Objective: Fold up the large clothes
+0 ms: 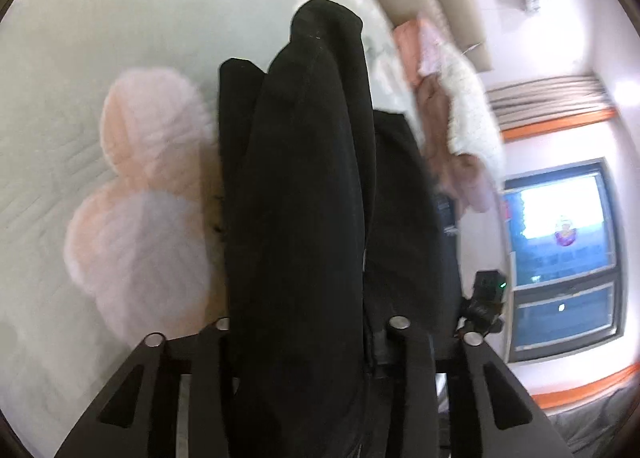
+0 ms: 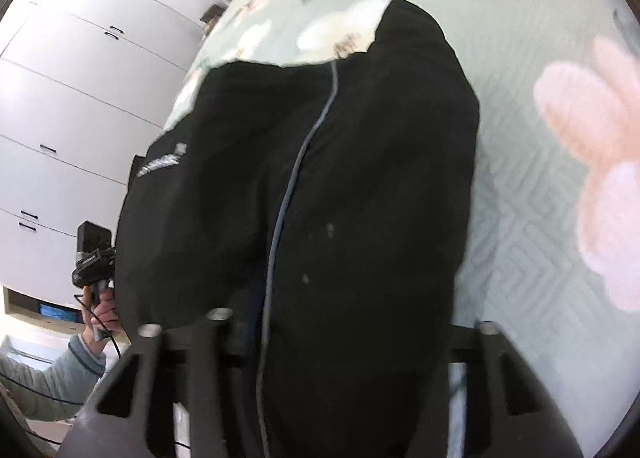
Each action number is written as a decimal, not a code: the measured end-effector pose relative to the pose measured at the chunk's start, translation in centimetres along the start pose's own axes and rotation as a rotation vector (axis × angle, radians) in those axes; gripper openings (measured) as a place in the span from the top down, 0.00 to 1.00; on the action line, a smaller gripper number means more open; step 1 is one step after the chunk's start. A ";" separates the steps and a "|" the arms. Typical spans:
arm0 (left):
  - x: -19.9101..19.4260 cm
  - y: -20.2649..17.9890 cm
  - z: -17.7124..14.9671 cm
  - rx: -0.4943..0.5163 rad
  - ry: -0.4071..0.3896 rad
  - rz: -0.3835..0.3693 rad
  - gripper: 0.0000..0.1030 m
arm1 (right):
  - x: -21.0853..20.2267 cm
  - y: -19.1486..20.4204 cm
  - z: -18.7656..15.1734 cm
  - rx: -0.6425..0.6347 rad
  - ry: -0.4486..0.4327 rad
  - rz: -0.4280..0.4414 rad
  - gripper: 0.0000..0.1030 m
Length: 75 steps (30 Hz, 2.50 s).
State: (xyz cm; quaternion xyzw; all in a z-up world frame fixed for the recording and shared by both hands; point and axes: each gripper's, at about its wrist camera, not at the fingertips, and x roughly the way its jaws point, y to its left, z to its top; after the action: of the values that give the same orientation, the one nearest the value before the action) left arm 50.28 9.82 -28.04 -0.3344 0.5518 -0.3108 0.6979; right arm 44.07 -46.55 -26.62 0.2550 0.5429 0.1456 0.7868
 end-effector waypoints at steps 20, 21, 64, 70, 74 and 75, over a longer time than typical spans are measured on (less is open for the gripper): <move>-14.8 -7.7 -15.3 0.148 0.072 0.010 0.67 | -10.5 14.9 -18.3 -0.144 0.042 -0.118 0.67; -14.6 -7.6 -15.9 0.150 0.076 0.021 0.67 | -10.1 15.1 -19.6 -0.142 0.058 -0.120 0.67; -15.5 -4.6 -34.6 0.172 -0.282 0.676 0.53 | -10.0 8.7 -35.8 0.136 -0.161 -0.630 0.11; -14.8 -10.5 -38.2 0.284 -0.235 0.724 0.53 | -13.3 12.2 -39.1 0.104 -0.160 -0.631 0.12; -16.3 -17.2 -40.3 0.438 -0.313 0.794 0.53 | -17.8 17.2 -39.9 0.041 -0.268 -0.644 0.12; -17.1 -18.7 -40.9 0.458 -0.339 0.791 0.53 | -18.4 19.0 -39.5 0.027 -0.295 -0.639 0.12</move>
State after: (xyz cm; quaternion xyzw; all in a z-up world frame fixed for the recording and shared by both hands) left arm 5.70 7.60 -10.14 0.0172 0.4328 -0.0762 0.8981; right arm 1.50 -30.52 -12.77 0.1007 0.4777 -0.1535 0.8591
